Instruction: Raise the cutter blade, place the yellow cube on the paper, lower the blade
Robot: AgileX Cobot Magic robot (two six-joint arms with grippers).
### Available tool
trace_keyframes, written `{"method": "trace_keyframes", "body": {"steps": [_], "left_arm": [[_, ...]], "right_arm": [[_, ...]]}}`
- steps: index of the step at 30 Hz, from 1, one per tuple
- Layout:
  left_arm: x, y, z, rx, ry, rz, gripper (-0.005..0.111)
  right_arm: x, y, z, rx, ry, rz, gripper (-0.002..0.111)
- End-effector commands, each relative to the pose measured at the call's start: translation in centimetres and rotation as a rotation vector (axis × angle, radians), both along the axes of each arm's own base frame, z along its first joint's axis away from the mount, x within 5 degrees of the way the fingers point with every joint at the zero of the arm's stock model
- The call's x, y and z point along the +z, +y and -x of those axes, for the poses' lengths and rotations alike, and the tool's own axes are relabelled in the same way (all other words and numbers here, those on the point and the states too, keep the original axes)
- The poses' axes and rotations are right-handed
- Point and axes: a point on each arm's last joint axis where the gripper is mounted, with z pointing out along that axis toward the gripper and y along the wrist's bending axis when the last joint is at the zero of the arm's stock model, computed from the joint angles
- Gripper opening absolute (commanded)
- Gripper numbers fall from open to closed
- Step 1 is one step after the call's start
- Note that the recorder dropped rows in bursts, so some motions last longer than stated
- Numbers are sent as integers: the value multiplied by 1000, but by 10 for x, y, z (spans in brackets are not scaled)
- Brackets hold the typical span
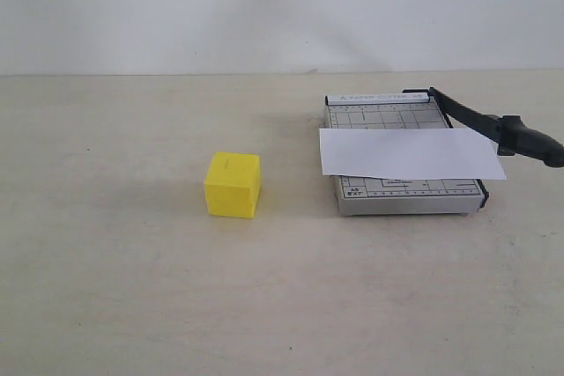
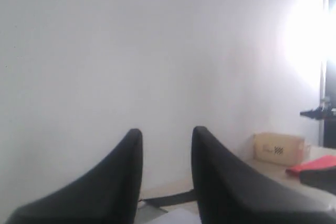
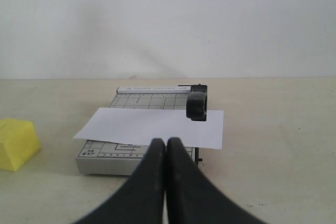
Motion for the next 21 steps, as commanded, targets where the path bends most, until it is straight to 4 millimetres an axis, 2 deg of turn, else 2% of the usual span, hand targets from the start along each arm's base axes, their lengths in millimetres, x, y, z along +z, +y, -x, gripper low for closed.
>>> {"method": "trace_keyframes", "body": {"steps": [1,3,4,5,8,11,16,18,21], "left_arm": [[4,1,3,-46,12,100,31],[-7,0,-3,-13,121,31,31],[-9,-1,-9,30,242,-44,32],[-7,-2,-12,43,273,-76,33],[7,-9,-22,67,297,-174,37],[21,-24,-43,79,391,-255,46],[36,-67,-100,96,541,-432,79],[35,-85,-123,96,589,-479,83],[29,-111,-159,109,669,-548,84]], "right_arm": [[1,0,0,0,-10,1,0],[1,0,0,0,-10,1,0],[1,0,0,0,-10,1,0],[1,0,0,0,-10,1,0],[1,0,0,0,-10,1,0],[1,0,0,0,-10,1,0],[1,0,0,0,-10,1,0],[1,0,0,0,-10,1,0],[1,0,0,0,-10,1,0]]}}
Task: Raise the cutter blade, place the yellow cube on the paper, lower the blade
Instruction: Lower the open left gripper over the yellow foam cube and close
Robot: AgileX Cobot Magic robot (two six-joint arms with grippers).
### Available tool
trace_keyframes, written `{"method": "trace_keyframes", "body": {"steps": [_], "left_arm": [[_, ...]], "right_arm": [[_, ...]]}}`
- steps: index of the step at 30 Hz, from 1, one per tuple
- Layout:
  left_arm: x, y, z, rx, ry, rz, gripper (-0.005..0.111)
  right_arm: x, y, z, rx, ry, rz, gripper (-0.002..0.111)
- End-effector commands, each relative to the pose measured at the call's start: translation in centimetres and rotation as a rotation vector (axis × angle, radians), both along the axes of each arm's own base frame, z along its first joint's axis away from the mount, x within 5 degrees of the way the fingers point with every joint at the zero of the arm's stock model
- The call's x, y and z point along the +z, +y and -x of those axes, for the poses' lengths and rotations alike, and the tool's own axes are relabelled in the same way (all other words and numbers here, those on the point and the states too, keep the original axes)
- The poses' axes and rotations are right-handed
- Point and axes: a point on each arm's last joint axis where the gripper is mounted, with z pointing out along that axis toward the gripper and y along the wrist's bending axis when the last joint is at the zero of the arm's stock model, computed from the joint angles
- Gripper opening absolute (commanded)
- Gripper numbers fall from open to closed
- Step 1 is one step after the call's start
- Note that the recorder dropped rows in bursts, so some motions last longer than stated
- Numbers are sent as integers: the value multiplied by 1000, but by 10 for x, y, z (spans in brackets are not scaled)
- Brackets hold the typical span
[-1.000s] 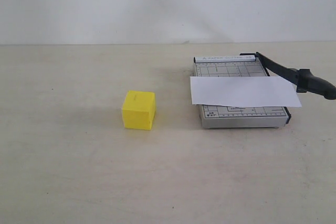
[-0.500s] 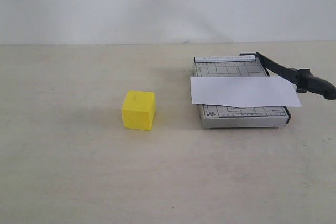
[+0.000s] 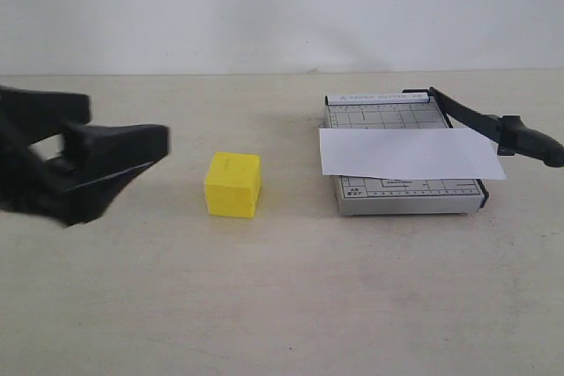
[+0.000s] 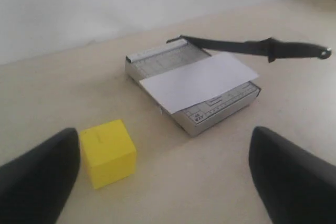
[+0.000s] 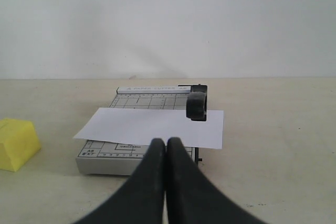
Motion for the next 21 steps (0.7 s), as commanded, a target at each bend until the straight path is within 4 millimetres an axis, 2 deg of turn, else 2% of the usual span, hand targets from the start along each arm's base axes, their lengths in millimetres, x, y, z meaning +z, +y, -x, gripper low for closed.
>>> {"method": "trace_keyframes", "body": {"steps": [1,5,11,14,21], "left_arm": [[-11,-35,-49,21,119,-110,84],[-14,-61,-89,70,215,-182,84],[-12,-87,-132,172,349,-240,84],[-13,-94,-146,217,414,-299,84],[-35,-103,-166,273,500,-332,84]], "right_arm": [[1,0,0,0,-10,1,0],[1,0,0,0,-10,1,0],[1,0,0,0,-10,1,0],[1,0,0,0,-10,1,0],[1,0,0,0,-10,1,0]]}}
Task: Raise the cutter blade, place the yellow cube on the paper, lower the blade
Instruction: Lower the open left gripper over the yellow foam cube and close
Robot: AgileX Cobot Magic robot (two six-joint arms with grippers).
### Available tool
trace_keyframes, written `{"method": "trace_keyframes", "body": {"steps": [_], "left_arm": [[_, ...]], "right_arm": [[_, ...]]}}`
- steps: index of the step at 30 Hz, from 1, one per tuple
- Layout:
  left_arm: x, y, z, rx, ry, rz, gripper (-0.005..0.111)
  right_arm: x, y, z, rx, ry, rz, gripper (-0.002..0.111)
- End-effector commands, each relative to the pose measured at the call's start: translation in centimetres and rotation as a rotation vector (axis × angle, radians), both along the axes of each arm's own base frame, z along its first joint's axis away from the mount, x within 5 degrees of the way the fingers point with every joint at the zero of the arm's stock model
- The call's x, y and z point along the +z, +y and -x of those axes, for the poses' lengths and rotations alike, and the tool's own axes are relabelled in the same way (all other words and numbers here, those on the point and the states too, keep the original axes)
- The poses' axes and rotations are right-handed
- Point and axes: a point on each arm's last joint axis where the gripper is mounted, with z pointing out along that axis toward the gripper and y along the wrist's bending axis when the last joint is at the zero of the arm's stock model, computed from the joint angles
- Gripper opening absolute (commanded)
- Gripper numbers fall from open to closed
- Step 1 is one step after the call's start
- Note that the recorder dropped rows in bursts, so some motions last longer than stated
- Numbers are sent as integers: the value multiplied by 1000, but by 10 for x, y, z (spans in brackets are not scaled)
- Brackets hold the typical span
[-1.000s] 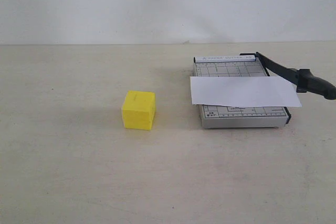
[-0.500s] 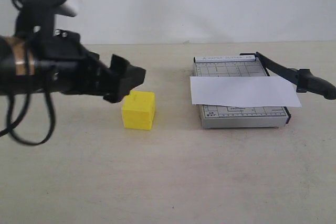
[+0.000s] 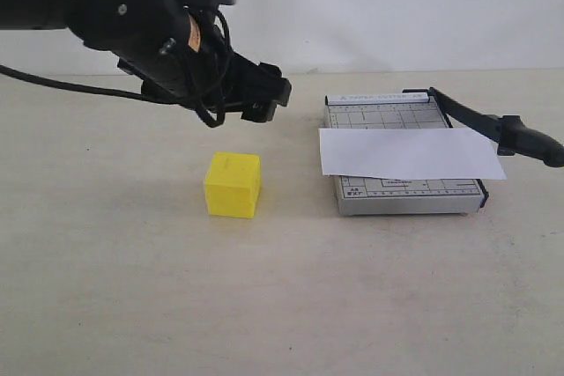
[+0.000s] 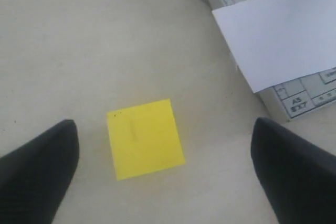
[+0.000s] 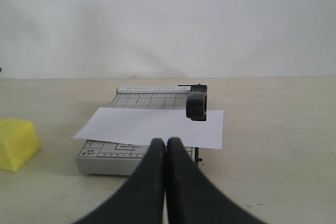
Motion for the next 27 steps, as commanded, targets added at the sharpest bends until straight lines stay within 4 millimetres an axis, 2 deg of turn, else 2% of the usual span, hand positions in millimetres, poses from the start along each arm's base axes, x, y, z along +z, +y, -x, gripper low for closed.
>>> {"method": "trace_keyframes", "body": {"steps": [1,11,21,27], "left_arm": [[-16,-1,-9,68,71,7,84],[-55,11,-29,153,174,2,84],[-73,6,-34,131,181,2,84],[-73,3,-37,118,150,28,84]], "right_arm": [[1,0,0,0,-13,1,0],[1,0,0,0,-15,0,0],[1,0,0,-1,-17,0,0],[1,0,0,-1,-17,0,0]]}}
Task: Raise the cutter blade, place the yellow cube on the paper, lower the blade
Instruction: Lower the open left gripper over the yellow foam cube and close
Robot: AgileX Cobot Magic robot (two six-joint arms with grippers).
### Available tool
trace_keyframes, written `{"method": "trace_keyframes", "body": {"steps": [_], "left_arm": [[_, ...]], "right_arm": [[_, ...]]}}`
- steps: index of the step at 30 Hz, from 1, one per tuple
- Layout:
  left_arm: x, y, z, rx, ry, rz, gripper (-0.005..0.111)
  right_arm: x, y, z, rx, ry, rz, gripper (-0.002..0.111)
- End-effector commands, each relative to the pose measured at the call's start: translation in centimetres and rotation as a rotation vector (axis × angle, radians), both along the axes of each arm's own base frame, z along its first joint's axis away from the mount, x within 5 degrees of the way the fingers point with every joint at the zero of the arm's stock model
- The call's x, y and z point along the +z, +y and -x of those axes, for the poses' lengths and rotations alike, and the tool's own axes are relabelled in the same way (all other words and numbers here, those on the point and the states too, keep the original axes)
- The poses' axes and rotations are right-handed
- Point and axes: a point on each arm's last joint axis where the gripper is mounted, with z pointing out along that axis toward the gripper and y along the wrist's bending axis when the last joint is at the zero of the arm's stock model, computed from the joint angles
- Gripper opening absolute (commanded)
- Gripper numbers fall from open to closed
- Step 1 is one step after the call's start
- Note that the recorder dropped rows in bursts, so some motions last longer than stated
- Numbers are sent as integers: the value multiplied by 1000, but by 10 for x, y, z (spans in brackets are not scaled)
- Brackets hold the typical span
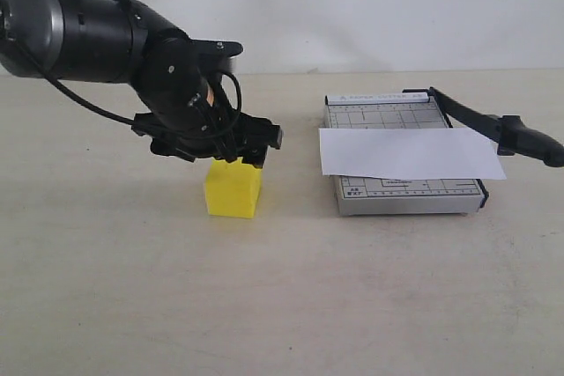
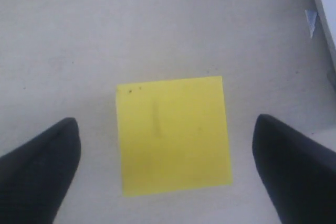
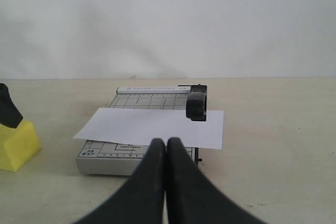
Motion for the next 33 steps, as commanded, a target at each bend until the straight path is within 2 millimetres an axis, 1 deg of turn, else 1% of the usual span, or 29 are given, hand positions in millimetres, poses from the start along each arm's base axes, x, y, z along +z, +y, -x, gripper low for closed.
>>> {"method": "trace_keyframes", "body": {"steps": [1,6,10,20,25,33], "left_arm": [[4,-3,-4,-9,-42,37,84],[7,-6,-8,-23,-61,40,84],[4,-7,-9,-23,-57,38,84],[-15,-7,-10,-19,-6,1,84],[-27,-7,-11,-19,19,-15,84],[-33,-8,-12,-25,20,-21,84]], "right_arm": [[1,0,0,-1,-17,0,0],[1,0,0,-1,-17,0,0],[1,0,0,-1,-17,0,0],[1,0,0,-1,-17,0,0],[1,0,0,-1,-17,0,0],[1,0,0,-1,-17,0,0]]}}
